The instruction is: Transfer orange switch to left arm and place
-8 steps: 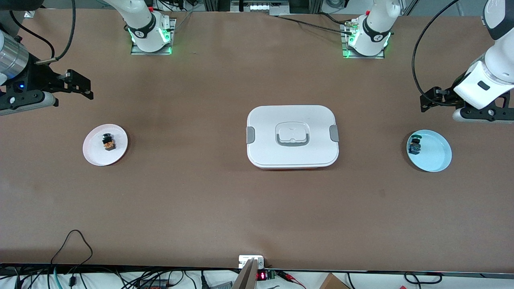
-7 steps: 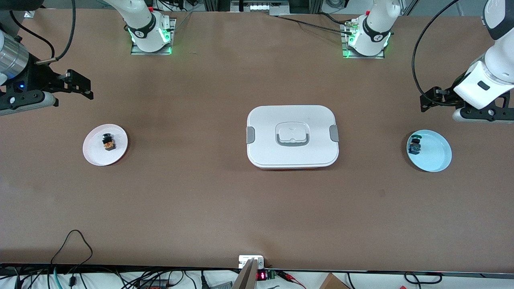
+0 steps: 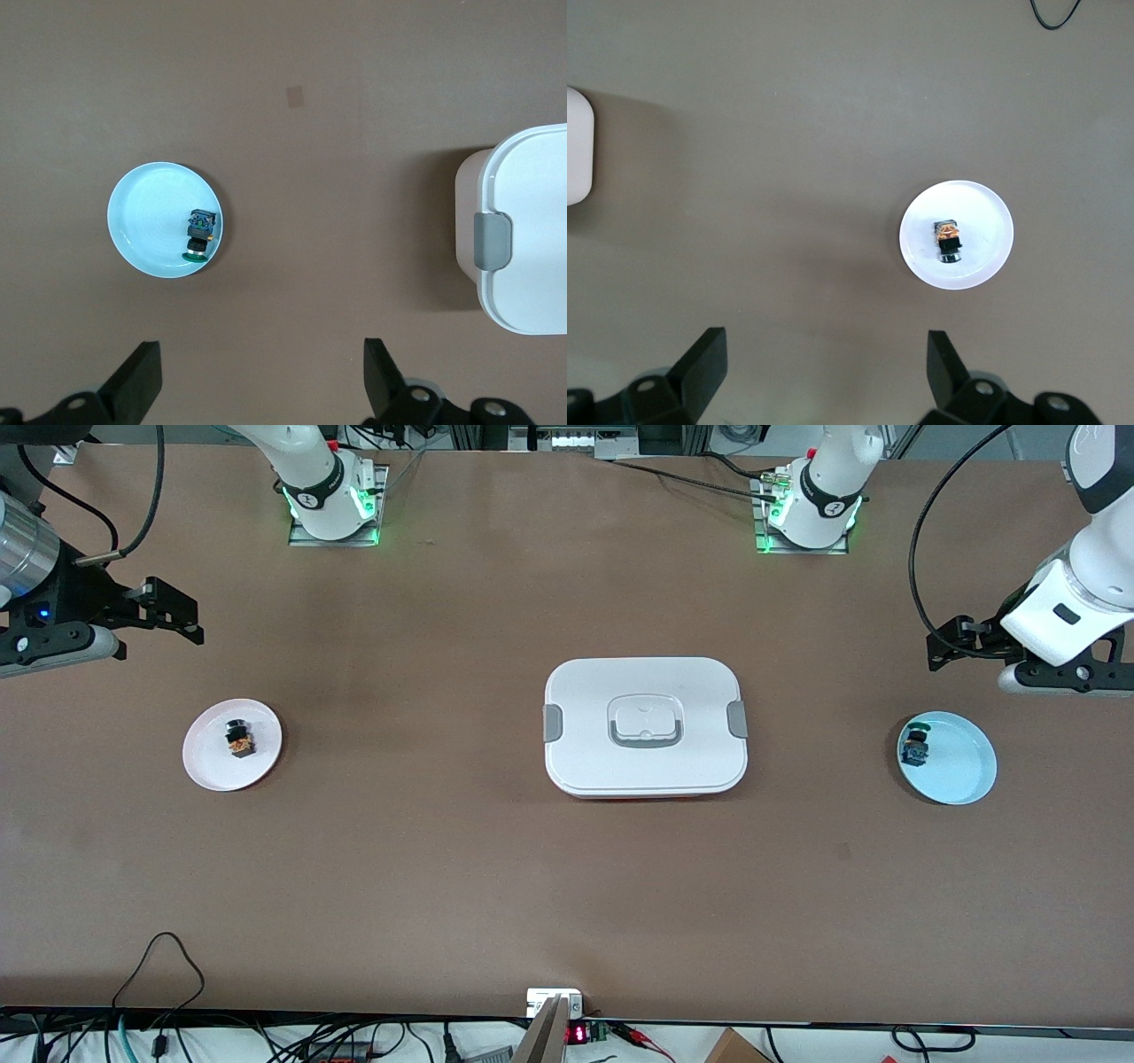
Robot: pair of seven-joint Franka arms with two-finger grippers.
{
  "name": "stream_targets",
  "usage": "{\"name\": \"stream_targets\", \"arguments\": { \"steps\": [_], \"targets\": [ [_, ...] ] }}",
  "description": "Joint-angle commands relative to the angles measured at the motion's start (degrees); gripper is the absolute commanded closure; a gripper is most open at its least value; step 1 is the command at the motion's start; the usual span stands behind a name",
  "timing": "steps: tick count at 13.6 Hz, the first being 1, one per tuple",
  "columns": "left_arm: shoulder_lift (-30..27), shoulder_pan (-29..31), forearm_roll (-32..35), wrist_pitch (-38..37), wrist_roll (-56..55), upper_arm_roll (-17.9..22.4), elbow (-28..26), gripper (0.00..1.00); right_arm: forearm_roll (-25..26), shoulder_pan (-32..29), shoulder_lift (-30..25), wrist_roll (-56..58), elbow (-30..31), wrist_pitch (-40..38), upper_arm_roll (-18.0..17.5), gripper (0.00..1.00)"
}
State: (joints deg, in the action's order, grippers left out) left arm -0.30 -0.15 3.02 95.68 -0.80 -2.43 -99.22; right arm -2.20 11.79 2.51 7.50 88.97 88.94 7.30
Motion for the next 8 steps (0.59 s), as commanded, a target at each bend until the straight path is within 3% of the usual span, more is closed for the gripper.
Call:
{"name": "stream_targets", "arguments": {
  "steps": [1, 5, 8],
  "targets": [
    [0.48, 0.33, -1.35, -1.11, 1.24, 0.06, 1.22, 0.0, -0.26, -0.19, -0.32, 4.07, 0.85, -1.92, -0.18, 0.0],
    [0.48, 0.33, -1.35, -1.19, 1.24, 0.06, 1.22, 0.0, 0.71, -3.69, 2.66, 23.74, 1.21, -1.4, -0.1, 0.0],
    [0.39, 0.33, -1.35, -1.72, 1.24, 0.06, 1.22, 0.0, 6.3, -5.82, 6.44, 41.91, 2.17, 0.96, -0.1, 0.0]
  ]
}}
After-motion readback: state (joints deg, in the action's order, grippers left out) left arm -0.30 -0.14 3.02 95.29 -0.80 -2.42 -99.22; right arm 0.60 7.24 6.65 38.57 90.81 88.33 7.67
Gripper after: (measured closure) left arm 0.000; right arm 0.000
